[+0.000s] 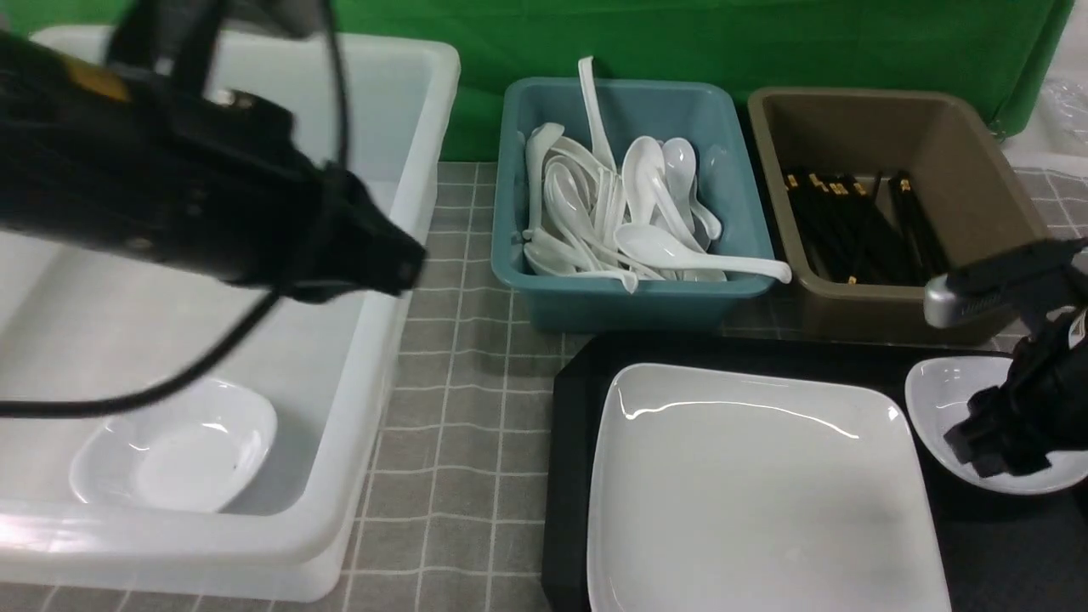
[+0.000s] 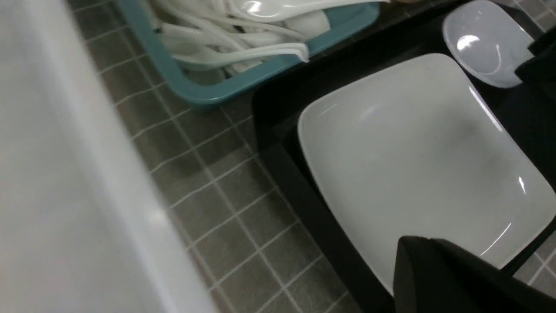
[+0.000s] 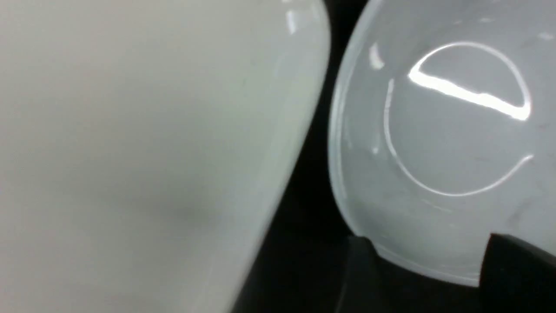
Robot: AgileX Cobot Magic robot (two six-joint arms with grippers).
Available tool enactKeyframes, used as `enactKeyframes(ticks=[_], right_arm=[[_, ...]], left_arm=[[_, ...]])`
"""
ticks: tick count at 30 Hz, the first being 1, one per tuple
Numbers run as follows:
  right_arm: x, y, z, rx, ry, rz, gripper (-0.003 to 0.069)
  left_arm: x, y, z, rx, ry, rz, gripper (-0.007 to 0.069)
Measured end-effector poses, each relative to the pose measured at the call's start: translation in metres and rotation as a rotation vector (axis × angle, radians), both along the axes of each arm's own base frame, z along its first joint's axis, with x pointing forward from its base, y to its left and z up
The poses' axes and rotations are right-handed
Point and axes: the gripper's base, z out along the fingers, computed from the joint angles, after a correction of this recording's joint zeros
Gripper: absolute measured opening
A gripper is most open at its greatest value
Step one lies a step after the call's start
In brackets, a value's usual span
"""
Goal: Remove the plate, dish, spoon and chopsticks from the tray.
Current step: Use the right arm to grab a small plate from the dinner plate
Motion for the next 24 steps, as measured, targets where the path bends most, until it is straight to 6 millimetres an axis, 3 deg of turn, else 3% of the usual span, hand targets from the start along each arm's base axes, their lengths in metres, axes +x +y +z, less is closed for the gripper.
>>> enactKeyframes(ticks=[3, 10, 14, 24], right_arm=[[-0.003, 0.0, -0.01, -0.003, 0.0, 0.015, 0.0444], [-0.007, 0.0, -0.021, 0.005, -0.032, 0.026, 0.0447], [-0.004, 0.001, -0.028, 0.012, -0.076, 0.038, 0.0447], [0.005, 0.002, -0.05, -0.001, -0.062, 0.065, 0.0421]], left_arm=[[0.01, -0.048, -0.025, 0.01, -0.029, -0.099, 0.0002], [0.031, -0.126, -0.063, 0.018, -0.02, -0.207, 0.0002], [0.045, -0.145, -0.075, 0.024, 0.002, -0.218, 0.0002], [0.048, -0.148, -0.076, 0.031, 0.003, -0.225, 0.0002]])
